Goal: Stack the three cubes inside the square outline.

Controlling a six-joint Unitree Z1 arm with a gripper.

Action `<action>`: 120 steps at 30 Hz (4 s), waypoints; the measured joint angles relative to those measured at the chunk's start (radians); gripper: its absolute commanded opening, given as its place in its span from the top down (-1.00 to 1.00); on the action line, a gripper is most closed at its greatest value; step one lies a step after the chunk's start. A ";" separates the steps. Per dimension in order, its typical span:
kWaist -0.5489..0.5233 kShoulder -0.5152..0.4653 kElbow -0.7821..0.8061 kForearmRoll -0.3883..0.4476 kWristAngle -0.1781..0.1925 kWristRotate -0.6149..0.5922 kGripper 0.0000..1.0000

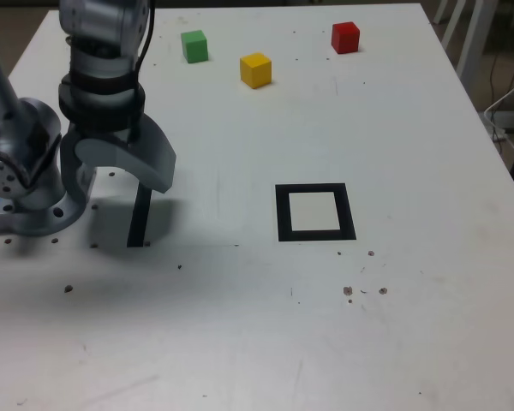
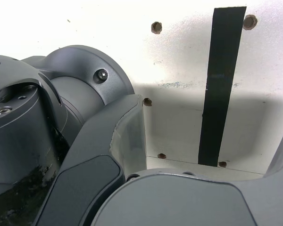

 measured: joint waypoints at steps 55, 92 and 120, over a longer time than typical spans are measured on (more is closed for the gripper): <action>0.306 0.192 -0.380 0.190 0.060 0.316 -0.98; 0.624 0.578 -1.095 0.467 0.104 0.641 -0.99; 0.755 0.884 -1.629 0.532 0.101 0.740 -0.99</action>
